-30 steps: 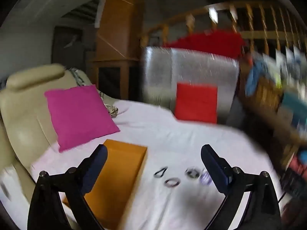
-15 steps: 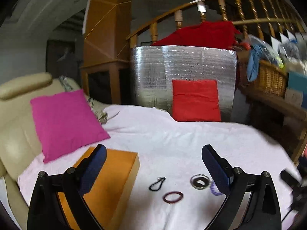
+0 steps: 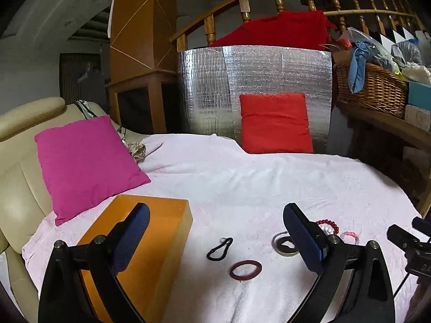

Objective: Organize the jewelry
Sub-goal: 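Move both tools over the jewelry scattered on the bedspread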

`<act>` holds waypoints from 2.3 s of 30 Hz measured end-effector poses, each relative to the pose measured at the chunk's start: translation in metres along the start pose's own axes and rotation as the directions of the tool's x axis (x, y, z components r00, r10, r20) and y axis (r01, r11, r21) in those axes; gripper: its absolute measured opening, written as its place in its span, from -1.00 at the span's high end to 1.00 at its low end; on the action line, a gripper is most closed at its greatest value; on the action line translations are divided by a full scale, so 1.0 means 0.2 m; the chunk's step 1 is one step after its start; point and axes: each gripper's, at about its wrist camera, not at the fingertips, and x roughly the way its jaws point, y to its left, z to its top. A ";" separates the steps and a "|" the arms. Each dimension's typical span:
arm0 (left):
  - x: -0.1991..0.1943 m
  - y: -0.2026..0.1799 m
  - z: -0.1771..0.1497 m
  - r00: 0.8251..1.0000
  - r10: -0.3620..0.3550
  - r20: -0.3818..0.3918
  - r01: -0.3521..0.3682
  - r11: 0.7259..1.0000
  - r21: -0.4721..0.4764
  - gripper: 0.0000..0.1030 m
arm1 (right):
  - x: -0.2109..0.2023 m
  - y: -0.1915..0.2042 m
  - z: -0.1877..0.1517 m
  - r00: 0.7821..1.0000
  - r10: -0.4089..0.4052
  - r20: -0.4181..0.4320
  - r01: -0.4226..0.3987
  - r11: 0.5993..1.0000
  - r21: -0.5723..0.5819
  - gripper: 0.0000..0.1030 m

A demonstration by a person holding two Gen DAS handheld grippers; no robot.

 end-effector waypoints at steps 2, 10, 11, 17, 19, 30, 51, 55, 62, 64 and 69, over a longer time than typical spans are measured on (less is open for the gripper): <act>0.01 -0.01 0.00 1.000 0.004 -0.022 -0.004 1.000 0.009 -0.92 | 0.02 -0.01 0.00 1.000 0.011 -0.012 -0.011 1.000 0.026 -1.00; 0.09 0.00 -0.02 0.999 0.022 -0.046 -0.021 1.000 0.023 -0.93 | 0.08 -0.03 0.02 0.998 0.037 -0.051 -0.033 0.997 0.073 -1.00; 0.10 0.00 -0.02 0.999 0.025 -0.047 -0.024 0.999 0.021 -0.92 | 0.09 -0.03 0.03 0.997 0.044 -0.061 -0.040 0.997 0.073 -1.00; 0.17 0.01 -0.02 0.996 0.034 -0.076 -0.033 0.999 0.021 -0.92 | 0.18 0.02 0.08 0.991 0.098 -0.088 -0.091 0.993 0.080 -1.00; 0.19 0.01 -0.02 0.996 0.035 -0.080 -0.033 0.999 0.019 -0.92 | 0.20 0.06 0.11 0.991 0.103 -0.080 -0.098 0.993 0.065 -1.00; 0.25 -0.05 -0.02 0.994 0.040 -0.099 -0.038 0.999 0.031 -0.92 | 0.27 0.10 0.07 0.982 0.145 -0.118 -0.137 0.988 0.073 -0.99; 0.40 -0.11 -0.08 0.984 0.058 -0.169 -0.046 0.996 0.078 -0.93 | 0.55 0.06 -0.04 0.936 0.165 -0.310 -0.125 0.981 0.145 -0.18; 0.46 -0.10 -0.10 0.976 0.053 -0.210 -0.037 0.996 0.082 -0.92 | 0.63 0.04 -0.07 0.923 0.163 -0.348 -0.108 0.979 0.172 -0.13; 0.65 -0.07 -0.19 0.930 0.027 -0.367 0.001 0.997 0.074 -0.92 | 0.74 -0.02 -0.10 0.906 0.151 -0.396 -0.058 0.970 0.235 -0.06; 0.69 -0.07 -0.20 0.919 0.004 -0.394 0.023 0.998 0.063 -0.92 | 0.77 -0.02 -0.09 0.902 0.149 -0.404 -0.052 0.969 0.240 -0.05; 0.74 -0.11 -0.21 0.906 -0.039 -0.422 0.078 0.994 0.076 -0.92 | 0.84 0.04 -0.11 0.894 0.105 -0.435 -0.019 0.980 0.199 0.18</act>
